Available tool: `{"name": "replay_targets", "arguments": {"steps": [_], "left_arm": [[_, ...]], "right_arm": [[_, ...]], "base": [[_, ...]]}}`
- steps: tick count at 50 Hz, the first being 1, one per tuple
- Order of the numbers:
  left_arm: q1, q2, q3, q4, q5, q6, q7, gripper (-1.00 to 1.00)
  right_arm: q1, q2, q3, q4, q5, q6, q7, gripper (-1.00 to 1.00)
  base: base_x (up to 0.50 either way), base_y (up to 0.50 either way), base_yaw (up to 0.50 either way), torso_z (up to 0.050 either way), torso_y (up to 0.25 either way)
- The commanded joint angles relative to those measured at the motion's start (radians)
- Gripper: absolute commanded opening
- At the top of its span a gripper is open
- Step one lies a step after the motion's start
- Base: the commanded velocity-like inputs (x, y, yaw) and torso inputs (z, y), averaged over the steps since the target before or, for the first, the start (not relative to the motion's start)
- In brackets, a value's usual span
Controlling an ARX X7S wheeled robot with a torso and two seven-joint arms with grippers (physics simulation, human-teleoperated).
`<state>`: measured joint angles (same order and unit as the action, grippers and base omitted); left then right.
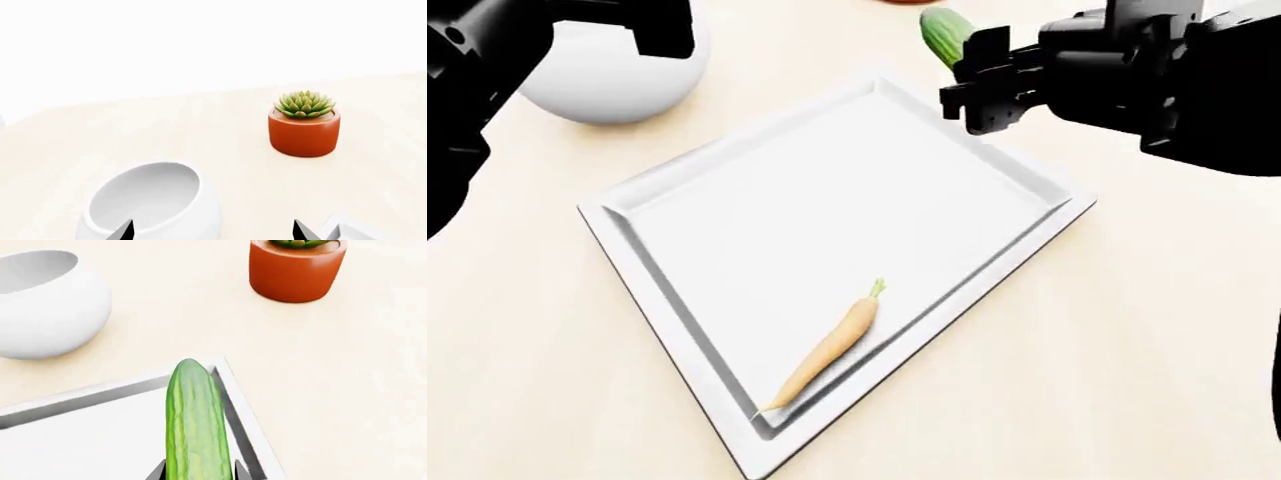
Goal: Place the two vegetables and bowl onto the tray for setting up a vegetable dip station.
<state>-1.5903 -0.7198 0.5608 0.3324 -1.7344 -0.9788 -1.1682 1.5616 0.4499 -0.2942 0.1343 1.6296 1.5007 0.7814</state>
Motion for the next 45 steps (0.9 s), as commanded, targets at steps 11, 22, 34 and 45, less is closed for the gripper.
{"name": "replay_targets", "arguments": {"steps": [11,22,34,45], "left_arm": [[-0.008,-0.007,0.001,0.001,-0.007,0.004,-0.003,1.0],[-0.01,-0.01,0.002,0.002,-0.007,0.006,-0.002,1.0],[-0.012,-0.012,0.004,0.0,-0.007,0.009,0.0,1.0],[-0.013,-0.015,0.005,0.003,-0.01,0.011,-0.002,1.0]], "right_arm": [[-0.039,-0.103,-0.139,-0.207,0.482,-0.131,0.477,-1.0],[-0.047,-0.142,-0.224,-0.281,0.553,-0.197,0.567,-1.0],[-0.039,-0.172,-0.302,-0.323,0.615,-0.26,0.629,-1.0],[-0.069,-0.196,-0.325,-0.353,0.621,-0.318,0.636,-1.0]], "base": [[0.0,0.0,0.0,0.0,0.0],[0.0,0.0,0.0,0.0,0.0],[0.0,0.0,0.0,0.0,0.0],[0.0,0.0,0.0,0.0,0.0]]}}
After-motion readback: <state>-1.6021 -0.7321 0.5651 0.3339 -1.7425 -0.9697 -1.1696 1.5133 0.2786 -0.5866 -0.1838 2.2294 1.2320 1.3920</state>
